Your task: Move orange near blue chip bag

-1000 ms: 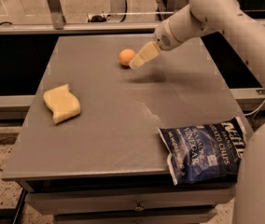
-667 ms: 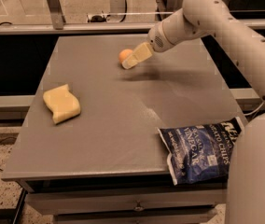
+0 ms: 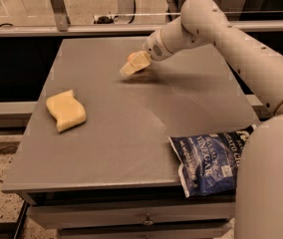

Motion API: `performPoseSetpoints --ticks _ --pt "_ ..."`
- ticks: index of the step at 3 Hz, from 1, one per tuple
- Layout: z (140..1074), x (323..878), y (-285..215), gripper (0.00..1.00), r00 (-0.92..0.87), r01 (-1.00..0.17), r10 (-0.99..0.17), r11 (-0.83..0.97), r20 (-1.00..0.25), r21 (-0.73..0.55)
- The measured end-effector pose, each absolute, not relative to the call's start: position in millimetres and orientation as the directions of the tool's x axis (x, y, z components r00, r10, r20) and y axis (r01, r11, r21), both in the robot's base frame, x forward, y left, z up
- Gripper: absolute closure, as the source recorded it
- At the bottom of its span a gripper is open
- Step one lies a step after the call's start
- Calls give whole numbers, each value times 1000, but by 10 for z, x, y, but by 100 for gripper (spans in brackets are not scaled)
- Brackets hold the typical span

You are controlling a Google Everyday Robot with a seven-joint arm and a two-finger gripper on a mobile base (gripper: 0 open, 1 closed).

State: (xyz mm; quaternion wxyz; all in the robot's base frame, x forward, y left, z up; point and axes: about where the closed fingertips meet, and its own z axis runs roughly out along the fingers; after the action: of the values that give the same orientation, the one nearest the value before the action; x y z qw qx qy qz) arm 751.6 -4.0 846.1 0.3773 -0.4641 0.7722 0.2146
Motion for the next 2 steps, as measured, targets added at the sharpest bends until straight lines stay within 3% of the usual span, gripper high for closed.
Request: performPoseSetpoints --ticks 2 --pt "8589 7443 63 62 -227 -900 -537 434 -812 -35"
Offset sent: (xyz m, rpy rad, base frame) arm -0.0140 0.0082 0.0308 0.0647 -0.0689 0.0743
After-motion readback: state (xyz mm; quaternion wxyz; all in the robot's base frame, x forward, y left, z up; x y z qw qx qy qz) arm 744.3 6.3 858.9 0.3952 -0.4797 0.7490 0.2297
